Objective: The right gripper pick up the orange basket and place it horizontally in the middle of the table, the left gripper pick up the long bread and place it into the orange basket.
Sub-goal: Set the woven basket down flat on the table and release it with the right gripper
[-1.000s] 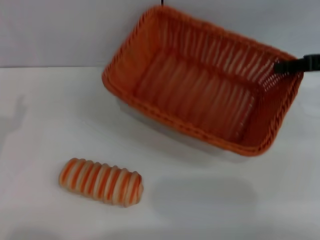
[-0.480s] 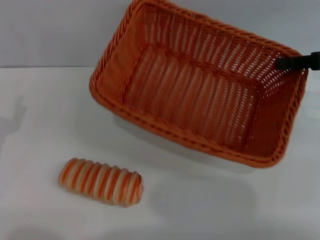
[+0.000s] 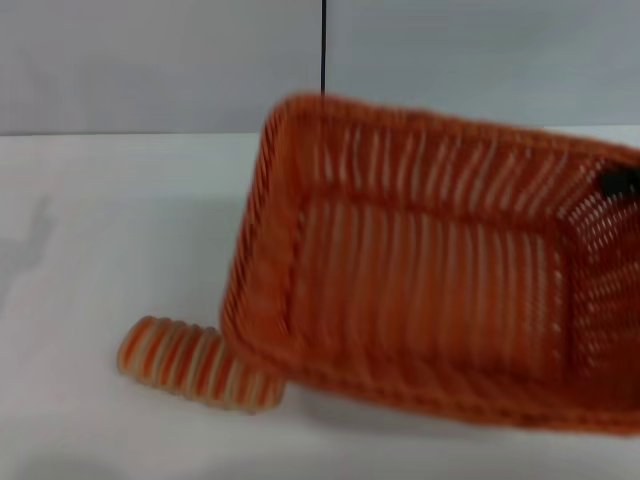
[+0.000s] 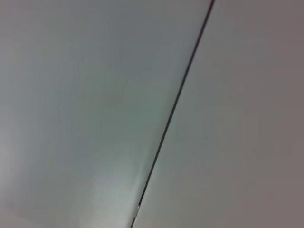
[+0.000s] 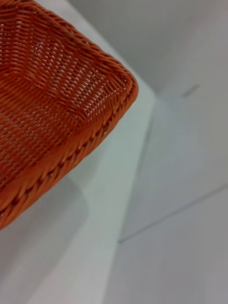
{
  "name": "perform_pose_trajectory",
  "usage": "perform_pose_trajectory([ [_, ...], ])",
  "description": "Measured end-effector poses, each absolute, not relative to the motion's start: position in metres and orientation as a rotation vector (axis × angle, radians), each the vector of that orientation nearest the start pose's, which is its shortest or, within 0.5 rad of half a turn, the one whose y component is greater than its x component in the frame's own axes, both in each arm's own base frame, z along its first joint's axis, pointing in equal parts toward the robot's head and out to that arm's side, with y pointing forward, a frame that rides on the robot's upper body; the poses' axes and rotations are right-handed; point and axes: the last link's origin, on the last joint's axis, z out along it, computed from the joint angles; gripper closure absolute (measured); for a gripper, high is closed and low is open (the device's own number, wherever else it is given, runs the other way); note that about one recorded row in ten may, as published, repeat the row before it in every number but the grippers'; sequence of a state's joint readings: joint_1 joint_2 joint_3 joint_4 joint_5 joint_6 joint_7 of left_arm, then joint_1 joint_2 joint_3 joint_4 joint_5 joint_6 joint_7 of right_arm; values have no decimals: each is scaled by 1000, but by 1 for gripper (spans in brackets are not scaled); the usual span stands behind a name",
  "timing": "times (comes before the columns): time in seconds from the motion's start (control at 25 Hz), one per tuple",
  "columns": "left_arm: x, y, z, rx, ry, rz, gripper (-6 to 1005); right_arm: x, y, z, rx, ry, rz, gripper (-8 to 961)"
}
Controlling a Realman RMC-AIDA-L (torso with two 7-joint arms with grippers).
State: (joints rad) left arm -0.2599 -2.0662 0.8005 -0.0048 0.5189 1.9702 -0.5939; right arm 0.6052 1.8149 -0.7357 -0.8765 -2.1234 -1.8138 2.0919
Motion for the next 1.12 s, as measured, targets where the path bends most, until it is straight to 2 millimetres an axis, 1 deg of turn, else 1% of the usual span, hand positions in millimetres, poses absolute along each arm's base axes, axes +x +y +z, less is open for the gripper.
perform_pose_trajectory([
  [0.04,-330,220,72,-1264,-302,-1311,217,257,349,123,-2756,1170,288,780],
  [0.08,-330,220,72,-1264,-302,-1311,217,257,349,123,-2756,1170,288,780],
  [0.12,-329,220,71,-1274,-300,-1311,217,261,345,121,-2772,1178,222,780],
  [0.16,-329,220,71,-1274,-300,-1311,217,261,345,121,-2772,1178,222,780],
  [0.32,-328,222,69,-1295,-297,-1310,217,272,343,109,-2778,1189,71,780],
  [0.6,-327,224,69,-1299,-294,-1313,216,270,348,98,-2770,1176,73,779],
  [0.8,-324,227,68,-1305,-292,-1322,217,263,357,90,-2764,1142,93,780],
  [1.04,-323,232,66,-1318,-304,-1321,216,252,368,79,-2758,1077,117,719],
  [1.12,-323,233,65,-1320,-306,-1321,216,250,373,73,-2738,1047,131,629],
])
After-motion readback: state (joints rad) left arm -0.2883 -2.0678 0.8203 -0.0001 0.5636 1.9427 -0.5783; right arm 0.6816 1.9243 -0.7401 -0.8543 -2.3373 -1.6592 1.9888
